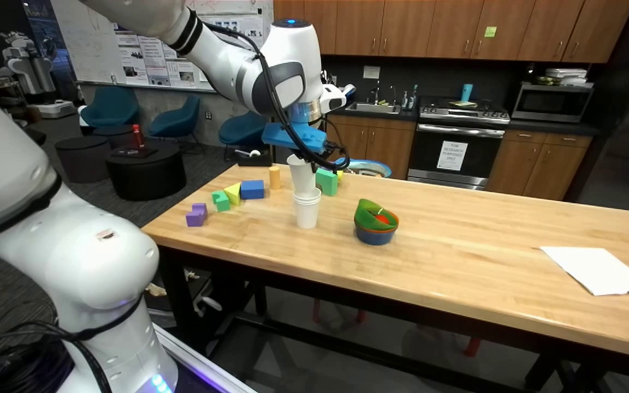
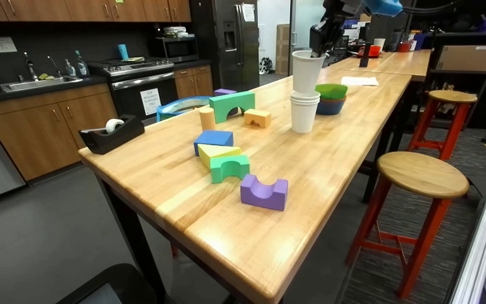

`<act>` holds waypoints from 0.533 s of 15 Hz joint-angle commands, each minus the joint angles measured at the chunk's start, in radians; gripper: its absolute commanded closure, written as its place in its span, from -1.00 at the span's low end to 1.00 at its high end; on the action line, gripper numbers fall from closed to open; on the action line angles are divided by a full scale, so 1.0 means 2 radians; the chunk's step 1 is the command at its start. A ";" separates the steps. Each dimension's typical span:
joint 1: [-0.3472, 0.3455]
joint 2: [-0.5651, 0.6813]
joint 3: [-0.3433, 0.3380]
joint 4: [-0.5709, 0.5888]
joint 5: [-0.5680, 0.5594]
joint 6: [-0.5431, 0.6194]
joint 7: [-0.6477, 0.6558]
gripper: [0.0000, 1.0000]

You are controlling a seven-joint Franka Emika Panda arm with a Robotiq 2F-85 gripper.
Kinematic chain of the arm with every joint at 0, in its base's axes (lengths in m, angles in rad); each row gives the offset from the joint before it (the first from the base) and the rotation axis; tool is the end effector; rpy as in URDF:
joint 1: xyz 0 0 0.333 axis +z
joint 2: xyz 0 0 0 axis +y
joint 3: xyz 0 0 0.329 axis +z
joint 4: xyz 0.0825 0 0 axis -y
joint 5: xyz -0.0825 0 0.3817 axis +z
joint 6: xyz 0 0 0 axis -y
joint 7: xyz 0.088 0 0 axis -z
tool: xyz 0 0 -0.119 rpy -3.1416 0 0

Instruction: Put the middle cup and the first left cup in the right cup, respectively

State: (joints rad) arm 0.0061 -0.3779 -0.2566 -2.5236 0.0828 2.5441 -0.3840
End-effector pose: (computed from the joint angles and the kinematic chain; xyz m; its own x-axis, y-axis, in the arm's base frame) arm 0.4343 -0.1149 0.4497 0.9138 0.0643 0.4010 0.0756 -0.9971 -0.0126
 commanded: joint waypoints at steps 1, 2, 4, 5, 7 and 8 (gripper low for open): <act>-0.004 0.001 -0.001 -0.012 0.011 0.007 -0.009 0.98; -0.004 0.002 -0.002 -0.014 0.013 0.008 -0.010 0.98; -0.003 0.006 -0.003 -0.017 0.016 0.009 -0.010 0.98; -0.003 0.009 -0.003 -0.018 0.018 0.011 -0.011 0.98; -0.003 0.012 -0.002 -0.018 0.021 0.011 -0.011 0.98; -0.003 0.014 -0.001 -0.017 0.021 0.010 -0.010 0.98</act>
State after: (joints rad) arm 0.0047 -0.3631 -0.2593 -2.5573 0.1059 2.5506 -0.3848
